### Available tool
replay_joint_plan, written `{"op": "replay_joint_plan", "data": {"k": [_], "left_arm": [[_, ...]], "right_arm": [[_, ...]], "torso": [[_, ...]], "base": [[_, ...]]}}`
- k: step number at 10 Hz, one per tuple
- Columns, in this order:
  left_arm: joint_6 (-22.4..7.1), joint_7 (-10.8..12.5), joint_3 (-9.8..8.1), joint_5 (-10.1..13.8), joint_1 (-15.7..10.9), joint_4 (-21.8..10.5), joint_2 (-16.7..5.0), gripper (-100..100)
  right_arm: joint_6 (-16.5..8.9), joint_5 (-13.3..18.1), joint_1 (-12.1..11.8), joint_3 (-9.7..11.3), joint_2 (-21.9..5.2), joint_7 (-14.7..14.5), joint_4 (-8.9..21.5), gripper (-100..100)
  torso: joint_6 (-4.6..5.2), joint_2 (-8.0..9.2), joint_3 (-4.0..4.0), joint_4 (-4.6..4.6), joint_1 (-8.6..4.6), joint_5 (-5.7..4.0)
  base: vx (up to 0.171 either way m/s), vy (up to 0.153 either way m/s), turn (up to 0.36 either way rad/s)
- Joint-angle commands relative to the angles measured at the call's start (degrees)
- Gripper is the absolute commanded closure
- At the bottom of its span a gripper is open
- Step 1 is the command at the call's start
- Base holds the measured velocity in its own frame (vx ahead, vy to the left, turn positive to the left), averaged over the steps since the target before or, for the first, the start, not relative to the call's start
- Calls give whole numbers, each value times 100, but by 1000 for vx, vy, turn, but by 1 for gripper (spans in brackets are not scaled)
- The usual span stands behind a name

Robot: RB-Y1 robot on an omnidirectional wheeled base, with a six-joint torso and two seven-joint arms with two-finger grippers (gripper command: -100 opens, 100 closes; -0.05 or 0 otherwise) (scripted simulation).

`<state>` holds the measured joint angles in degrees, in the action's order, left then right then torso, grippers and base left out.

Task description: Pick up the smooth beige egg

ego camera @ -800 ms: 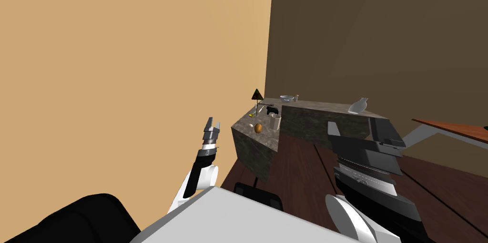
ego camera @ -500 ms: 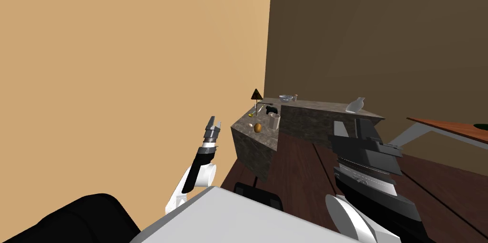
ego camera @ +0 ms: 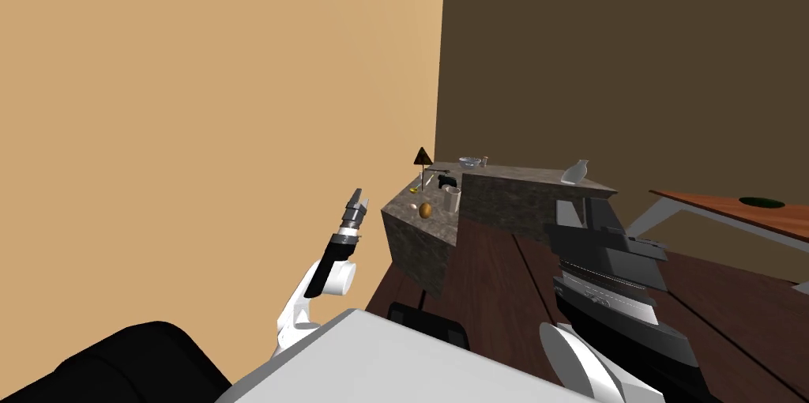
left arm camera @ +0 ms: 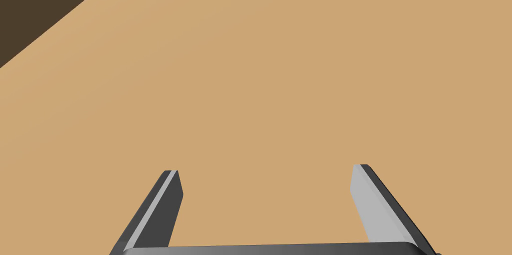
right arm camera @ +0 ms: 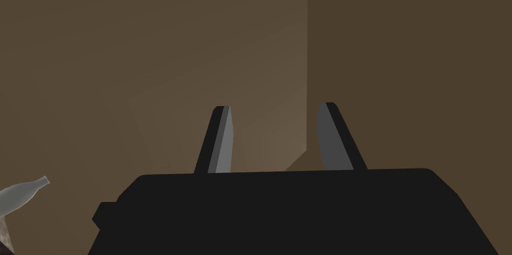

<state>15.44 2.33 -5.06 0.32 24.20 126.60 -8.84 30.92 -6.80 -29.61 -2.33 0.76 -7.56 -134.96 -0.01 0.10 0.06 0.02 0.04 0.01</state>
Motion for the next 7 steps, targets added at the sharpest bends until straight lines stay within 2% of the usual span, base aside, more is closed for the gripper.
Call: {"op": "replay_joint_plan", "data": {"k": [1, 2, 4, 5, 6, 7], "left_arm": [[-286, 39, -73, 5, -194, -49, -109, -100], [-316, 39, -73, 5, -194, -49, -109, -100], [-719, 102, -178, 4, -534, -146, -212, -100], [-858, 102, -178, 4, -534, -146, -212, -100], [-1040, 135, -228, 4, -715, -202, -241, -100], [-1156, 135, -228, 4, -715, -202, -241, -100]], "right_arm": [[0, 0, 0, 0, 0, 0, 0, 0], [0, 0, 0, 0, 0, 0, 0, 0], [0, 0, 0, 0, 0, 0, 0, 0], [0, 0, 0, 0, 0, 0, 0, 0], [0, 0, 0, 0, 0, 0, 0, 0], [0, 0, 0, 0, 0, 0, 0, 0]], "torso": [[0, 0, 0, 0, 0, 0], [1, -3, -2, -1, 1, 0], [2, -6, -3, -1, -1, 0], [1, -3, -2, -1, 2, 0], [0, -3, -2, -1, 1, 0], [2, -5, -3, -1, 1, 0]], "base": [[-19, 11, -49], [-14, 8, -39], [-21, 10, -91], [-21, 13, -37], [-15, 11, -83], [-11, 11, -40]]}}
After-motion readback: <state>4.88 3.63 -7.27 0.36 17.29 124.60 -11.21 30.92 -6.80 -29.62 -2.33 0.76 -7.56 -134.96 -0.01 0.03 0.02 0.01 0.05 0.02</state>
